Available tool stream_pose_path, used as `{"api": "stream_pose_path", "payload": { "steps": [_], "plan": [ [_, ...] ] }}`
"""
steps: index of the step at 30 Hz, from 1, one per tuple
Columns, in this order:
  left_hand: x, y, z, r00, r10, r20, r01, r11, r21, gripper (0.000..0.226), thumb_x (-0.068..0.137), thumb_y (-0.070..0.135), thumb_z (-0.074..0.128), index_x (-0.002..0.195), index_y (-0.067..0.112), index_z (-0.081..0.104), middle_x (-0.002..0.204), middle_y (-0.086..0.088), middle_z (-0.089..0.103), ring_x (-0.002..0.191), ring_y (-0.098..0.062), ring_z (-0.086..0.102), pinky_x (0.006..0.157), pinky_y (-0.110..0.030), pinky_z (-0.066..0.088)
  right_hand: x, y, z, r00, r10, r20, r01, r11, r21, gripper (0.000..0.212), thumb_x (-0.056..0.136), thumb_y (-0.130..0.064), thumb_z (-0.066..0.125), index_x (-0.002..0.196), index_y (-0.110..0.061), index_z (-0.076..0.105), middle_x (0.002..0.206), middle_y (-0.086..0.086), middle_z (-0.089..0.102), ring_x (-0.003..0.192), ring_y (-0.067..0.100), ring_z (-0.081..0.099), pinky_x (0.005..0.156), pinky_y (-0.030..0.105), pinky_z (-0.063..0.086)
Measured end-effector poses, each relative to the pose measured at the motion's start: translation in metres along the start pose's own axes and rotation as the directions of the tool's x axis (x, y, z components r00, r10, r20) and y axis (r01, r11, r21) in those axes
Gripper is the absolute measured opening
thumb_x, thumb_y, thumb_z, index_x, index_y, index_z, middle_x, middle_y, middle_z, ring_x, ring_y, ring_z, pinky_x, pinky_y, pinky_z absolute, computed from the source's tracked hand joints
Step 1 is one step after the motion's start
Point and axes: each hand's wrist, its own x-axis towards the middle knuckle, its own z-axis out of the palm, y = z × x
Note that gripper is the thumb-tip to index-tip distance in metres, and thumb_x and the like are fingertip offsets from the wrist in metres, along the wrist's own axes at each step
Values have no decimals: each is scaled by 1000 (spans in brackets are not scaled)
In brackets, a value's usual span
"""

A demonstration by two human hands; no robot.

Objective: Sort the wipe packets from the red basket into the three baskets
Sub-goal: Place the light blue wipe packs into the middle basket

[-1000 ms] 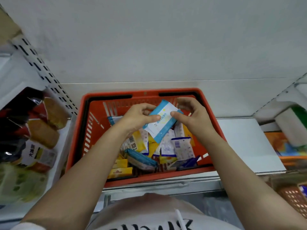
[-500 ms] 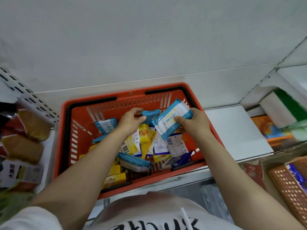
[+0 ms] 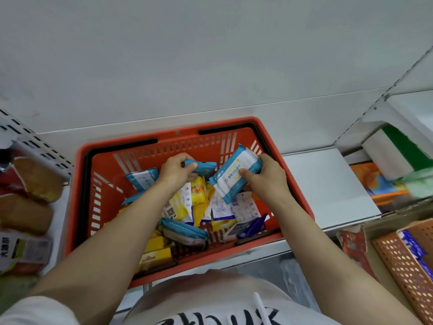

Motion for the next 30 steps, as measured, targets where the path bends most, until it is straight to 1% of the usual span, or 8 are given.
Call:
{"api": "stream_pose_path", "payload": {
  "steps": [4, 9, 11, 13, 18, 22, 26, 30],
  "plan": [
    [-18, 9, -16, 997, 30, -72, -34, 998, -55, 20, 94, 29, 66, 79, 16, 62, 100, -11, 71, 86, -19, 73, 84, -42, 60, -2, -6, 1, 1000, 27, 9, -28, 986, 165, 42, 86, -16, 75, 121, -22, 52, 113, -2, 63, 96, 14, 67, 68, 33, 63],
    [-43, 14, -31, 938, 15, -346, -72, 986, -151, 52, 83, 58, 68, 54, 16, 61, 77, -5, 74, 77, -18, 70, 74, -33, 56, -8, -13, 1, 993, 79, 92, -105, 937, 333, 33, 88, -14, 73, 117, -12, 59, 110, 5, 68, 92, 16, 71, 67, 30, 62],
    [-54, 15, -33, 911, 23, -411, -92, 985, -148, 40, 79, 46, 78, 58, 18, 58, 67, -2, 66, 70, -18, 61, 66, -31, 48, -11, -16, 0, 988, 93, 123, -136, 906, 402, 31, 89, -10, 71, 117, -9, 59, 111, 7, 68, 91, 17, 72, 69, 32, 62],
    [-64, 15, -33, 903, 35, -429, -124, 975, -183, 28, 74, 32, 86, 77, 22, 60, 79, 2, 66, 76, -16, 62, 67, -30, 49, -16, -20, -1, 982, 107, 154, -167, 870, 464, 36, 87, -5, 71, 120, -7, 56, 113, 9, 67, 92, 19, 72, 70, 31, 62],
    [-93, 20, -33, 903, -1, -429, -143, 942, -303, 69, 74, 14, 85, 134, 17, 51, 116, 1, 64, 94, -12, 69, 69, -26, 55, -31, -29, -3, 977, 51, 209, -182, 713, 677, 58, 83, 11, 69, 132, -7, 45, 121, 13, 63, 99, 26, 71, 74, 33, 61],
    [-117, 24, -24, 910, -44, -412, -134, 910, -393, 64, 79, 7, 80, 136, 18, 52, 100, 3, 70, 79, -7, 72, 60, -26, 56, -40, -30, -15, 966, -27, 258, -174, 668, 723, 74, 83, 16, 62, 141, -25, 43, 123, 6, 58, 105, 26, 69, 76, 38, 61],
    [-137, 20, -9, 909, -73, -410, -133, 882, -452, 55, 81, 6, 78, 129, 18, 57, 111, -5, 71, 98, -21, 71, 83, -43, 59, -44, -26, -24, 953, 3, 303, -228, 665, 712, 57, 86, 11, 62, 135, -16, 49, 122, 9, 64, 99, 24, 71, 70, 34, 60],
    [-166, 19, 11, 895, -62, -443, -191, 842, -504, 34, 86, -1, 70, 114, 14, 58, 104, -3, 70, 89, -19, 71, 71, -35, 60, -55, -21, -28, 941, -38, 336, -223, 680, 699, 31, 95, -6, 61, 125, -12, 56, 115, 7, 69, 90, 17, 74, 70, 34, 61]
  ]
}}
